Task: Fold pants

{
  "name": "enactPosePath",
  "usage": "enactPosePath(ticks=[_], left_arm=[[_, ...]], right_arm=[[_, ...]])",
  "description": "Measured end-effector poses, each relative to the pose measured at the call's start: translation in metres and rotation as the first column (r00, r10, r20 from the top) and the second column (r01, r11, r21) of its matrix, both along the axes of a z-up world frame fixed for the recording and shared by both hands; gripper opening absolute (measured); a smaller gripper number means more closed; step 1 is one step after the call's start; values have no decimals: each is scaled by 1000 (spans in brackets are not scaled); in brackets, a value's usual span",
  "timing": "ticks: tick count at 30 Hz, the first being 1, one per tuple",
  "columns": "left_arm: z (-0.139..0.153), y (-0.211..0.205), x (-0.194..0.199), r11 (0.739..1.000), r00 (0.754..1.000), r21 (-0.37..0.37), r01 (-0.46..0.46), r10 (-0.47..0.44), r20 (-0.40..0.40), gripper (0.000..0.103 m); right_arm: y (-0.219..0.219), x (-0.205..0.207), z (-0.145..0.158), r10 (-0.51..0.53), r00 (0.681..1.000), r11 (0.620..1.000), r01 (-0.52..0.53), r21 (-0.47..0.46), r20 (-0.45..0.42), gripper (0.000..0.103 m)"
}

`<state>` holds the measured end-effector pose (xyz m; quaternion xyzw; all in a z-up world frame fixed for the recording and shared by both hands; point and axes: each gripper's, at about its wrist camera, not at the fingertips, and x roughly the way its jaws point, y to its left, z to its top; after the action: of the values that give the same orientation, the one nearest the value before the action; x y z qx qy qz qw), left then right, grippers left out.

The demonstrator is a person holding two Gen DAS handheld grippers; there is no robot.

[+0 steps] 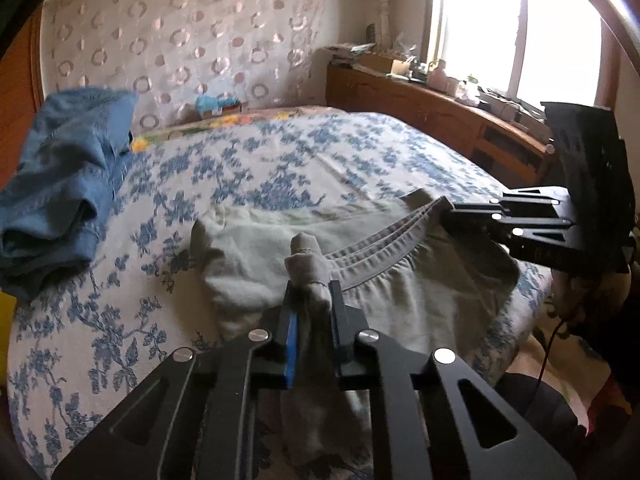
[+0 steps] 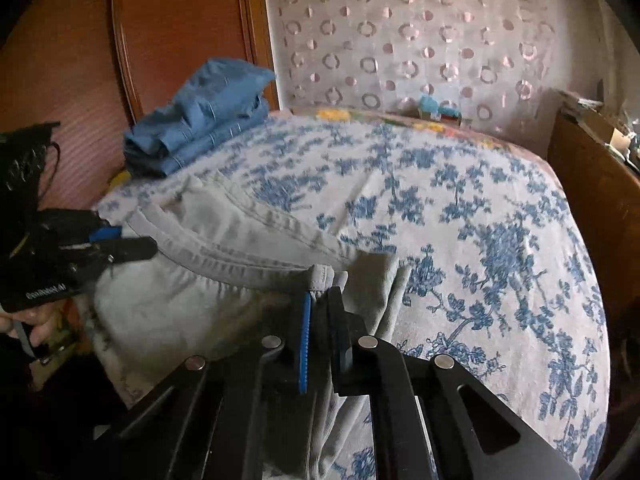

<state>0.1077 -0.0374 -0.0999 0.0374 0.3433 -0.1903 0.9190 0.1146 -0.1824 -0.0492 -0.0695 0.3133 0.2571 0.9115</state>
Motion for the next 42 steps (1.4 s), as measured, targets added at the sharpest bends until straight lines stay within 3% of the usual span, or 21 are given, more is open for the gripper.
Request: enactPosePath(ticks=[6,12,20,22,25,27,34,42], left_arm=[[23,0,-9,999,998,-38,-6,9,62,11],[44,2,7,998,993,-51,-30,36,112,11],[25,-7,38,999,998,4,-49,48,42,11],[21,-6,37,999,998,1,-50,50,22,14],[20,-3,33,998,998,7,-60,60,20,30],[22,3,28,998,998,-4,-63,63,26,47],[20,22,-2,995,995,-25,-96,97,25,47],[-1,33,-29,994,994,-26,-105,104,-27,47]], right_arm=[[-6,-20,18,-4,997,1000,3,19,78,7],[-7,-21,36,-38,990,999,34,28,135,7],[5,7,15,-101,994,993,103,-50,50,7],[7,12,14,-107,994,993,109,-45,34,7],[6,13,15,-119,993,992,119,-27,19,10],[6,13,15,-128,992,991,129,-32,23,13],[-7,-17,18,-128,991,992,129,-16,36,31],[-34,-60,13,-123,992,990,124,68,-19,31]])
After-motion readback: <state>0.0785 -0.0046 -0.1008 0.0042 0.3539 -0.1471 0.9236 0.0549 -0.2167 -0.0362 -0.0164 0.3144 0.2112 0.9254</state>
